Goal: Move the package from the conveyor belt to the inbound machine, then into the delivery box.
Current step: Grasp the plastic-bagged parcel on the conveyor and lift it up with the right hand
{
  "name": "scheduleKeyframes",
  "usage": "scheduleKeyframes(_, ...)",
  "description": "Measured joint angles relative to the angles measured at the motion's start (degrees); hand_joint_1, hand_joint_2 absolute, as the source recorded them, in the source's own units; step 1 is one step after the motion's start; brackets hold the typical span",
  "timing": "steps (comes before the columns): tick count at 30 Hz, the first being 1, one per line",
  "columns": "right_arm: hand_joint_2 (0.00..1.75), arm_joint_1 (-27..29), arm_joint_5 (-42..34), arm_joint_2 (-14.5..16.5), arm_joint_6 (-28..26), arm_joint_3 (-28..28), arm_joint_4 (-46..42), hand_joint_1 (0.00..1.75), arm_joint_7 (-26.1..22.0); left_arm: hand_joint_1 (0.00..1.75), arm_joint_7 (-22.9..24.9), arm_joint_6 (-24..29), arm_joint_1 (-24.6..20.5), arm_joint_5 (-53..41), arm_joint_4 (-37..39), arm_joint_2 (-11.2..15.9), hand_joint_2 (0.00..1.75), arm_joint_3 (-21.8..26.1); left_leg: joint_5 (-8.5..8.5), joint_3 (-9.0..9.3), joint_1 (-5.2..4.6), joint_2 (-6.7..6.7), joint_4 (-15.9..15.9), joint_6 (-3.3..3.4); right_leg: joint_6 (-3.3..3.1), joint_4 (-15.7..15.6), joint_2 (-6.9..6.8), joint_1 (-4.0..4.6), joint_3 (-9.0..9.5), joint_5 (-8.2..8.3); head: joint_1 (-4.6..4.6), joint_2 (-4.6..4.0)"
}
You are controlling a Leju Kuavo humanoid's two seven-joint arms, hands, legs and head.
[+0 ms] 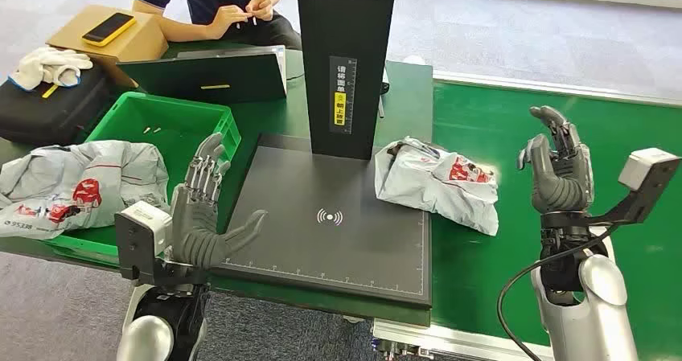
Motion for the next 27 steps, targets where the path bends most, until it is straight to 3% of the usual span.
scheduleKeyframes(11,1.75,0.6,5.35,0.32,-5.24,2.18,-5.47,1.75,-2.63,0.0,-1.49,-0.2,-1.79,1.14,2.24,0.0,1.75,-0.04,0.0,0.02,0.01,0.0,0.0,0.0,0.0,0.0,0.0,0.01,0.01,0.0,0.0,0.02)
scheduleKeyframes(12,1.75,0.6,6.27,0.32,-6.21,2.49,-5.57,1.63,-2.79,0.0,-1.59,-0.2,-1.99,1.25,2.52,0.0,1.75,-0.05,0.0,0.02,0.01,0.0,0.0,0.0,0.0,0.0,0.0,0.01,0.01,0.0,0.0,0.02)
scheduleKeyframes(15,1.75,0.56,9.91,0.19,-9.92,3.34,-5.59,0.32,-2.59,0.0,-1.78,-0.19,-2.64,1.55,3.3,0.0,1.75,-0.11,0.0,0.02,0.01,0.0,0.0,0.0,0.0,0.0,0.0,0.01,0.01,0.0,-0.01,0.01)
scheduleKeyframes(16,1.75,0.45,12.12,-0.04,-11.49,3.63,-5.45,0.0,-1.82,0.0,-1.82,-0.14,-2.86,1.72,3.55,0.01,1.75,-0.14,0.0,0.01,0.0,0.0,0.0,0.0,0.0,0.0,0.0,0.0,0.02,0.0,-0.01,0.0)
scheduleKeyframes(20,1.75,-1.42,25.5,-2.56,-16.08,5.03,-1.61,0.0,6.34,0.0,-1.85,0.19,-3.61,2.6,4.46,0.09,1.75,-0.35,0.0,0.01,0.0,0.01,0.0,0.0,0.01,0.0,0.01,0.0,0.03,0.01,-0.01,0.01)
scheduleKeyframes(23,1.75,-4.71,34.06,-4.89,-14.41,5.53,6.73,0.0,14.8,0.0,-1.64,0.28,-3.89,3.11,4.9,0.22,1.75,-0.57,0.02,0.02,-0.01,0.0,0.02,0.03,0.04,0.0,0.0,-0.01,0.05,0.04,-0.01,0.0)
scheduleKeyframes(27,1.75,-9.09,39.49,-7.34,-13.3,5.67,20.11,0.0,16.98,0.0,-1.22,0.28,-4.12,3.46,5.17,0.4,1.75,-0.78,0.09,-0.01,-0.04,-0.05,0.04,0.11,0.1,0.0,-0.07,-0.02,0.05,0.08,0.01,0.01)
